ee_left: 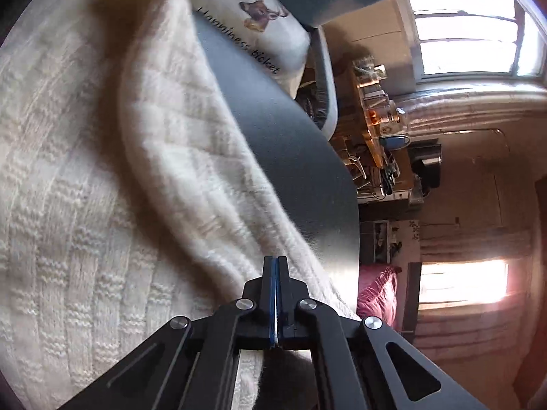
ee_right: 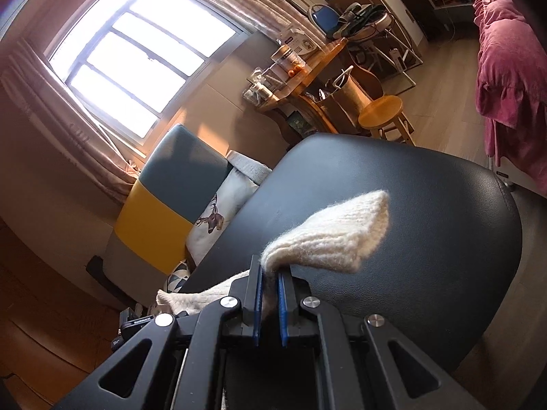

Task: Fold clothes

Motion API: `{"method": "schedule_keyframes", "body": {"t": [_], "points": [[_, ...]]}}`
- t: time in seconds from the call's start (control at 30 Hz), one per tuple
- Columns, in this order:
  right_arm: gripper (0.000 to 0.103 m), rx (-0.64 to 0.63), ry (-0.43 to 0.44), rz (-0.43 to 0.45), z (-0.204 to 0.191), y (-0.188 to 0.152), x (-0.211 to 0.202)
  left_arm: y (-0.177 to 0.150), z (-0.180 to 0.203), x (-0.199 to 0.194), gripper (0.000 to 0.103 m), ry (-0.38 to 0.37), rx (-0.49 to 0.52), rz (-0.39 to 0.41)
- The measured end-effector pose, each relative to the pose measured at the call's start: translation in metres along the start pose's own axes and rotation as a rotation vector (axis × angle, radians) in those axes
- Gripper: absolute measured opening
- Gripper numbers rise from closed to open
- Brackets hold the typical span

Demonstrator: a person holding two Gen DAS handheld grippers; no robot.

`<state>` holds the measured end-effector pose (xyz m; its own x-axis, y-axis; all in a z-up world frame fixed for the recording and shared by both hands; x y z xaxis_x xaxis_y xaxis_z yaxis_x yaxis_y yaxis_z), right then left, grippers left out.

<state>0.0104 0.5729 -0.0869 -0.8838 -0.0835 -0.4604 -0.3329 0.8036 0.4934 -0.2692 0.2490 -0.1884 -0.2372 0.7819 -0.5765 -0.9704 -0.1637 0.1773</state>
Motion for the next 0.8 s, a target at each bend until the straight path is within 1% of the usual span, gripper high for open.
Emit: {"method": "schedule_keyframes", "body": {"t": [0.03,0.07,0.17,0.2,0.27,0.3,0.37,0.47,0.5,0.53,0.57,0.6,0.63,0.67,0.7,0.73,0.77,0.8], "points": [[0.006,0.0,0.0,0.006,0.001,0.004,-0.001,0.005,0.014,-0.002,0.0,-0.015,0.034,-0.002],[0.006,-0.001,-0.003,0.013,0.002,0.011,0.0,0.012,0.027,-0.002,0.0,-0.015,0.069,0.0],[0.006,0.021,0.005,0.041,0.005,0.037,0.008,0.033,0.062,0.0,0.0,0.003,0.176,0.012],[0.006,0.03,0.009,0.058,0.005,0.048,0.01,0.037,0.071,0.003,0.0,-0.001,0.195,-0.006],[0.006,0.029,0.013,0.077,0.001,0.064,0.013,0.031,0.084,0.002,0.0,-0.027,0.198,-0.058],[0.006,0.026,0.014,0.085,-0.002,0.071,0.014,0.023,0.085,-0.001,0.0,-0.013,0.214,-0.073],[0.006,0.013,0.019,0.083,-0.007,0.075,0.016,0.002,0.08,-0.009,0.0,-0.021,0.243,-0.102],[0.007,-0.015,0.001,0.051,-0.009,0.063,0.016,-0.035,0.044,-0.014,0.004,0.037,0.213,-0.138],[0.007,-0.009,-0.004,0.028,-0.007,0.055,0.018,-0.044,0.03,-0.011,0.008,0.057,0.189,-0.152],[0.009,-0.003,-0.009,0.005,-0.005,0.048,0.02,-0.053,0.016,-0.007,0.014,0.077,0.164,-0.166],[0.02,0.017,-0.003,-0.021,0.0,0.039,0.022,-0.051,0.011,-0.005,0.017,0.077,0.138,-0.158],[0.027,0.049,0.006,-0.043,0.007,0.029,0.023,-0.048,0.008,-0.004,0.017,0.074,0.112,-0.148],[0.027,0.089,-0.006,-0.051,0.018,0.02,0.023,-0.045,0.004,-0.002,0.019,0.07,0.086,-0.138],[0.029,0.13,-0.027,-0.063,0.03,0.012,0.023,-0.042,0.0,0.0,0.025,0.067,0.06,-0.128],[0.03,0.17,-0.046,-0.08,0.042,0.004,0.023,-0.039,-0.004,0.002,0.028,0.064,0.034,-0.118],[0.031,0.209,-0.07,-0.087,0.054,-0.004,0.023,-0.036,-0.007,0.003,0.037,0.061,0.008,-0.108],[0.036,0.247,-0.099,-0.095,0.066,-0.009,0.024,-0.033,-0.011,0.005,0.043,0.058,-0.018,-0.098],[0.044,0.286,-0.123,-0.118,0.079,-0.016,0.028,-0.03,-0.015,0.007,0.047,0.054,-0.044,-0.088]]}}
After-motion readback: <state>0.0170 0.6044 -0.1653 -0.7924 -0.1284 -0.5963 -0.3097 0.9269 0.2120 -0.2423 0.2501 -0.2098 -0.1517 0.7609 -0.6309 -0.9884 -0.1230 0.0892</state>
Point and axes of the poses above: each gripper's, at about its wrist camera, not at the fingertips, and x roughly the way its jaws point, z to its right, y to its top, the point moved 10 cm from there along x, roughly the way its jaws point, and after that the axes turned 2 degrees about x, right-handed, at the moved point
